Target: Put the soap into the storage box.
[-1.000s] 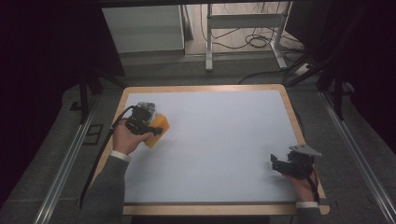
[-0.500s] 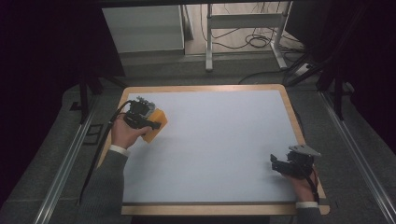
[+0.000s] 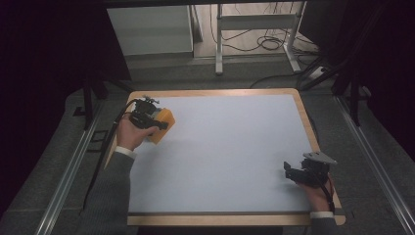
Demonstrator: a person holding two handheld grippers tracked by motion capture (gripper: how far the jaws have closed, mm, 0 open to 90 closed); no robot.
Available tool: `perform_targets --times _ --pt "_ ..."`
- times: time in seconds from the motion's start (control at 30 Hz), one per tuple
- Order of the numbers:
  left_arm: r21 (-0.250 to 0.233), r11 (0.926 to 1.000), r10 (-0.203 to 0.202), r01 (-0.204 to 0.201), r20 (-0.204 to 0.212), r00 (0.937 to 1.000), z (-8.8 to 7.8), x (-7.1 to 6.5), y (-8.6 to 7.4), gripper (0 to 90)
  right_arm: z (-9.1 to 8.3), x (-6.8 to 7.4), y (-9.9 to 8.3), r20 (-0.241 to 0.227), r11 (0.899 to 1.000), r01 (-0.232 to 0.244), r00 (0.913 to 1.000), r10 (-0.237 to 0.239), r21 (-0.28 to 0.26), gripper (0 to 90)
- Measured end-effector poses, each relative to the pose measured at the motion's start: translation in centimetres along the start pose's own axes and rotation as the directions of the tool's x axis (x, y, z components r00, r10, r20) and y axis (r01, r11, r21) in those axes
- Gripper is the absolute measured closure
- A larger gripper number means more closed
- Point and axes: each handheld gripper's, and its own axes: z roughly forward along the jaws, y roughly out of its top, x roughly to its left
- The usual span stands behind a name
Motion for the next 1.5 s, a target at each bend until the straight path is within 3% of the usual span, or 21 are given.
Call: perform_targets --times 0.4,0.7,1.1,1.4,1.5 --pt "0.009 0.9989 -0.046 0.046 -0.023 0.9987 0.5 1.6 1.0 60.8 -0.1 0.0 0.0 0.005 1.000 -0.002 1.0000 0.002 -0.006 7.0" --pt "0.023 0.9972 -0.070 0.071 -0.018 0.9974 0.9 2.4 1.7 60.8 -0.1 -0.1 0.0 0.002 1.000 -0.008 1.0000 0.008 -0.002 7.0" --pt "0.012 0.9917 -0.127 0.128 -0.038 0.9911 1.6 4.1 2.2 60.8 -0.1 -0.2 0.0 0.002 1.000 -0.011 0.9999 0.011 -0.002 7.0" --pt "0.016 0.9888 -0.147 0.148 -0.047 0.9879 2.1 5.0 2.4 60.8 -0.1 -0.1 -0.1 0.001 1.000 -0.007 1.0000 0.007 -0.002 7.0" --pt "0.007 0.9855 -0.169 0.170 -0.048 0.9844 2.3 5.4 2.4 60.8 -0.1 -0.2 -0.1 0.002 1.000 -0.010 0.9999 0.010 -0.002 7.0"
